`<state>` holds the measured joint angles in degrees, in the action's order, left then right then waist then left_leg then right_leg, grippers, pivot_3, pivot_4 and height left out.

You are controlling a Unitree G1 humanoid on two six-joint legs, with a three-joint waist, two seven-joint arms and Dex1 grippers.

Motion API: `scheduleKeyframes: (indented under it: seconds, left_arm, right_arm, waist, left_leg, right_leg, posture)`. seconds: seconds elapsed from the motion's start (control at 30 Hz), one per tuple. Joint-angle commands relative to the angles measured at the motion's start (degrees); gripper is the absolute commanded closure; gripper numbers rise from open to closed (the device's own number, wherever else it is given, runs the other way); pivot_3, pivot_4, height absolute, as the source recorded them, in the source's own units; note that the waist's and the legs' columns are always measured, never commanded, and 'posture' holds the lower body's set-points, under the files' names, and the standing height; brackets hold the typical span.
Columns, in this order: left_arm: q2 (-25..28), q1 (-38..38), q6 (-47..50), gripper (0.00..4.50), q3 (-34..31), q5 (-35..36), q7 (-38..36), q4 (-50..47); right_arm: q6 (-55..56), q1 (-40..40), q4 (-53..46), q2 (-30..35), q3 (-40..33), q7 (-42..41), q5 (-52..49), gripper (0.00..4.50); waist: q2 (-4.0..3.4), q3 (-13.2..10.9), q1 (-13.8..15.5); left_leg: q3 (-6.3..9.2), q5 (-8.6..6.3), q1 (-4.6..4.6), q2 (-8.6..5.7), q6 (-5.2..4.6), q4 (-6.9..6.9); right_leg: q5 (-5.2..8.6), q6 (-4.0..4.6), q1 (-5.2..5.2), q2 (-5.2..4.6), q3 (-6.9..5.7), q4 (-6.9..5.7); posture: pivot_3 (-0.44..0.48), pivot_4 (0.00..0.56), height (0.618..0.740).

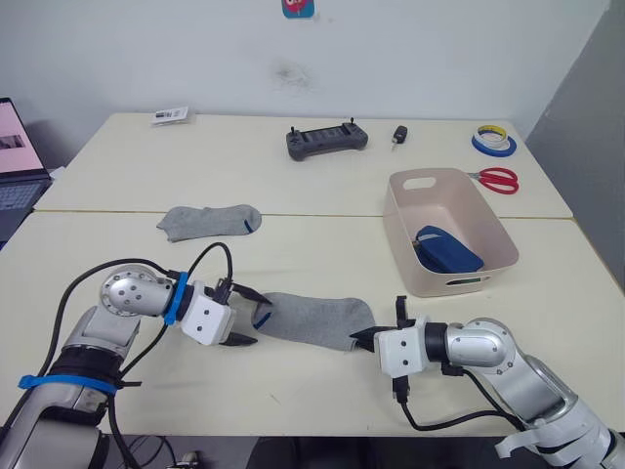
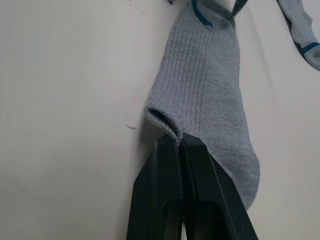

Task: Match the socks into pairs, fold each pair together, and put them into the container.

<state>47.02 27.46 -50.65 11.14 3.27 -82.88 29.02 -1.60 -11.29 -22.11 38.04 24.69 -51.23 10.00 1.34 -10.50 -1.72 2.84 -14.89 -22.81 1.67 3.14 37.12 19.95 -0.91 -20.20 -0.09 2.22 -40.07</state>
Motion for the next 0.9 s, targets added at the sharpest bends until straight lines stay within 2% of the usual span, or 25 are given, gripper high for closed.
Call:
scheduleKeyframes:
  seconds: [0.03, 0.23, 0.27, 0.37, 0.47, 0.6, 0.7, 0.83, 0.9]
  left_arm:
    - [-0.4, 1.8, -3.7, 2.54, 1.8, -3.0, 2.0, 4.8]
    - [0.1, 2.8, -5.6, 4.40, 4.0, -2.3, 2.2, 7.7]
    - [0.2, 2.7, -5.5, 4.48, 4.2, -1.8, 2.0, 7.7]
    - [2.8, -0.2, 1.2, 4.48, 4.2, 4.4, -1.9, 1.4]
    - [8.4, -7.1, 18.4, 4.48, 2.4, 14.3, -6.1, -12.1]
    - [21.5, -18.9, 45.4, 4.48, -2.1, 27.8, -7.3, -33.1]
    - [28.9, -27.6, 58.4, 4.48, -7.1, 37.2, -7.4, -44.4]
    - [31.7, -33.0, 72.3, 4.48, -11.3, 44.4, -5.5, -48.7]
    - [31.4, -32.2, 78.3, 4.48, -10.4, 43.6, -3.9, -46.5]
  right_arm:
    - [0.0, -0.4, -2.3, 0.2, -1.6, -0.5, -0.9, 4.50]
    - [-0.5, -0.5, -2.7, 0.2, -2.4, -0.9, -1.5, 4.50]
    - [-0.6, -0.4, -2.7, 0.1, -2.6, -0.9, -1.6, 4.50]
    - [-2.8, -0.4, -4.0, -0.3, -4.1, -1.5, -4.4, 4.50]
    - [-6.8, 0.2, -7.5, -0.9, -6.3, -2.5, -10.3, 4.50]
    - [-20.0, 2.9, -16.3, 0.0, -10.0, -4.8, -24.3, 4.50]
    - [-32.6, 4.9, -23.7, 2.8, -12.1, -6.0, -37.8, 4.50]
    - [-45.5, 4.8, -27.8, 4.1, -13.9, -2.3, -51.9, 4.50]
    - [-51.1, 3.4, -25.7, 2.8, -14.3, 2.2, -54.9, 4.50]
  waist:
    - [-0.01, 0.0, 0.0]
    - [-0.02, 0.0, 0.0]
    - [-0.02, 0.0, 0.0]
    - [-0.02, 0.0, -0.1]
    - [-0.03, 0.0, -0.9]
    - [-0.02, 0.0, -1.1]
    - [-0.06, 0.0, -0.9]
    - [-0.07, 0.0, -0.3]
    - [-0.05, 0.0, -0.2]
  left_leg:
    - [0.00, 0.00, 0.01, 0.00, 0.00, 0.01]
    - [-0.01, 0.00, 0.02, -0.02, 0.00, 0.04]
    - [-0.01, 0.00, 0.02, -0.02, 0.00, 0.04]
    - [-0.01, 0.00, 0.01, -0.01, 0.00, 0.04]
    - [-0.05, 0.00, 0.00, 0.06, 0.00, 0.00]
    - [0.13, 0.01, 0.00, 0.17, 0.00, -0.07]
    - [0.16, 0.00, 0.01, 0.17, 0.00, -0.06]
    - [0.12, -0.01, 0.17, 0.07, -0.01, -0.06]
    - [0.12, -0.01, 0.18, 0.09, -0.02, -0.06]
  right_leg:
    - [0.00, 0.00, 0.01, 0.00, -0.01, -0.02]
    - [0.00, 0.00, 0.02, 0.01, -0.04, -0.05]
    - [0.00, 0.00, 0.03, 0.00, -0.04, -0.05]
    - [0.00, 0.00, 0.02, 0.00, -0.04, -0.05]
    - [0.00, 0.00, -0.04, 0.00, 0.02, -0.04]
    - [0.01, 0.02, 0.01, 0.02, -0.03, -0.05]
    - [0.03, 0.04, 0.10, 0.00, -0.05, -0.03]
    - [0.03, 0.03, 0.27, -0.07, -0.03, 0.03]
    - [0.04, 0.02, 0.25, 0.00, -0.04, 0.03]
  posture:
    - [0.000, 0.150, 0.740]
    - [0.000, 0.150, 0.740]
    - [0.000, 0.150, 0.740]
    - [0.000, 0.150, 0.740]
    - [0.000, 0.150, 0.740]
    - [0.000, 0.150, 0.740]
    - [0.000, 0.150, 0.740]
    - [0.000, 0.150, 0.740]
    - [0.000, 0.150, 0.740]
